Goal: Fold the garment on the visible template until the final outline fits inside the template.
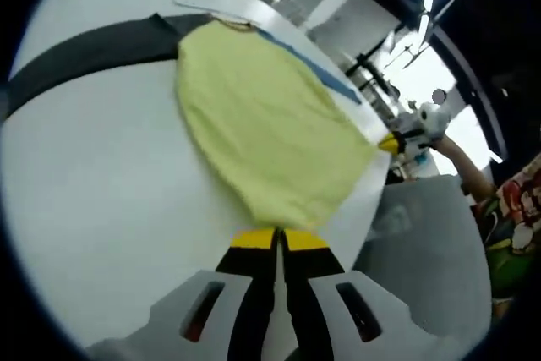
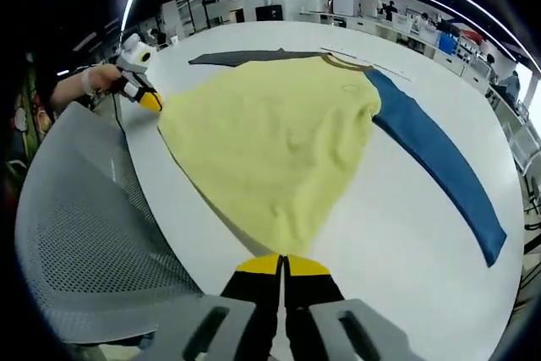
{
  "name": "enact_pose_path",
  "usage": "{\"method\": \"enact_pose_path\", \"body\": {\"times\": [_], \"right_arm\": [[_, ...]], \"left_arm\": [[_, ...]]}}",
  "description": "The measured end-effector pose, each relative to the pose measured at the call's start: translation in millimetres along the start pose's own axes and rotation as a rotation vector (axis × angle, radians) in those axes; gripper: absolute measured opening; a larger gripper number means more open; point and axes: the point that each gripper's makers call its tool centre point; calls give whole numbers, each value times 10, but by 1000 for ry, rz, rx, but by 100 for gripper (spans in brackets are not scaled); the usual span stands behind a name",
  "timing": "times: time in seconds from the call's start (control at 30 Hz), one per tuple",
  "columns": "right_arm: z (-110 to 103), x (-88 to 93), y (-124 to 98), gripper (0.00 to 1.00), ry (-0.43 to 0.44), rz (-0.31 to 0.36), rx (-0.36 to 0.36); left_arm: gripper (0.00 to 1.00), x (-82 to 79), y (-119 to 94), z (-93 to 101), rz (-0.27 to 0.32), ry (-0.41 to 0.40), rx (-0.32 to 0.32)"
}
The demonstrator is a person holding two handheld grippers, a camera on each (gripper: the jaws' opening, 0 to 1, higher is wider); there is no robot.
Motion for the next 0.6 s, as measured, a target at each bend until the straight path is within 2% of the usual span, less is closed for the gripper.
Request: {"method": "enact_pose_path", "body": {"times": [0.07,0.1,0.13,0.33,0.43,0.57,0.6], "right_arm": [[1,-4,-3,0,-2,1,1],[1,-11,-6,0,-2,3,1],[2,-13,-8,0,-1,3,1],[11,-11,-5,0,3,6,2],[20,-3,-6,0,8,8,3],[26,-1,-3,0,8,7,5],[28,-2,-2,0,6,7,5]], "left_arm": [[4,-4,-20,-83,-7,31,-47],[11,-31,-34,-116,0,85,-66],[16,-34,-37,-134,-2,88,-71],[26,-83,34,-40,16,170,-39],[23,-120,51,59,36,217,-12],[15,-91,29,98,7,183,13],[10,-70,11,92,-7,145,15]]}}
Point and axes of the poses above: the point that each gripper's makers call its tool centre point, and the gripper's own axes: y roughly forward along the fingers, z roughly to its right, x roughly out of its underside, and after that the axes turned 6 degrees about -y, right-handed
